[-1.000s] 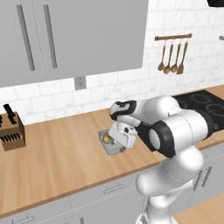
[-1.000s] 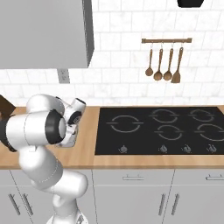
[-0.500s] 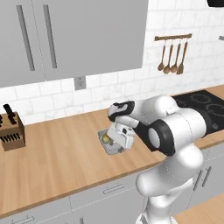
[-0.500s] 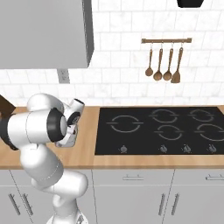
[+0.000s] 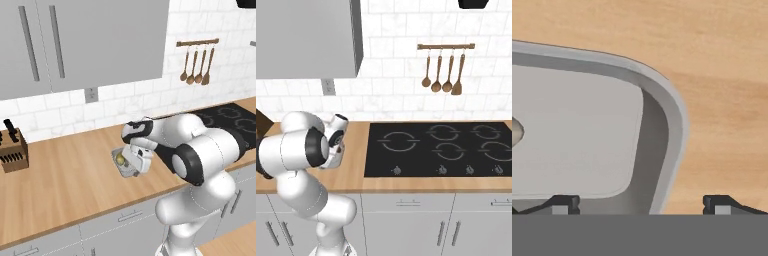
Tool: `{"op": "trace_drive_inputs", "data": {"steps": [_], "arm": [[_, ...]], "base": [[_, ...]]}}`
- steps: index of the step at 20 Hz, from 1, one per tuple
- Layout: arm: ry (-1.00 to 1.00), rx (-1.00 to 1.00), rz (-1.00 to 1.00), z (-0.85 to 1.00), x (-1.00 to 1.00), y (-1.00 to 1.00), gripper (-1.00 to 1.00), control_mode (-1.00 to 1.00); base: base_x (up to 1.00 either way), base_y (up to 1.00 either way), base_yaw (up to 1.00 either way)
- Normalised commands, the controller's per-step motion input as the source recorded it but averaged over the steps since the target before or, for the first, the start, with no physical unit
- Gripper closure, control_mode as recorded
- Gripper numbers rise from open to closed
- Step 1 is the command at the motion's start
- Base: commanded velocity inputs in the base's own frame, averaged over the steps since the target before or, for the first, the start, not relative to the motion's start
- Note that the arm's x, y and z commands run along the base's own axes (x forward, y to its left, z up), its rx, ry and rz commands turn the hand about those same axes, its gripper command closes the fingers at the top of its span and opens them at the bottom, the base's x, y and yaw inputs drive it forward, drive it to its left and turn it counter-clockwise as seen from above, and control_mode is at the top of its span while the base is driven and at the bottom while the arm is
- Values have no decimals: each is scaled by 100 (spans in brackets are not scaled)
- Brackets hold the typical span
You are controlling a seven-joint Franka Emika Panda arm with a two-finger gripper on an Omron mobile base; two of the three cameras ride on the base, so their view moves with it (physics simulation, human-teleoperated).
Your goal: Take the meat container that has the chicken drumstick and place it on the second highest rack of the freezer. Then take the vegetable container that has the mushroom and cucumber and place it on the highest rack of the freezer.
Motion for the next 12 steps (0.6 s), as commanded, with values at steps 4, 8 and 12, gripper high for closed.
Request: {"op": "trace_drive_inputs", "data": {"steps": [4, 8, 12], "arm": [[-1, -3, -1, -41, -32, 21, 100, -100], [0, 0, -2, -61, -46, 14, 100, -100], [0, 0, -3, -69, -47, 5, 100, -100]], "base": [[0, 0, 0], [0, 0, 0], [0, 0, 0]]}}
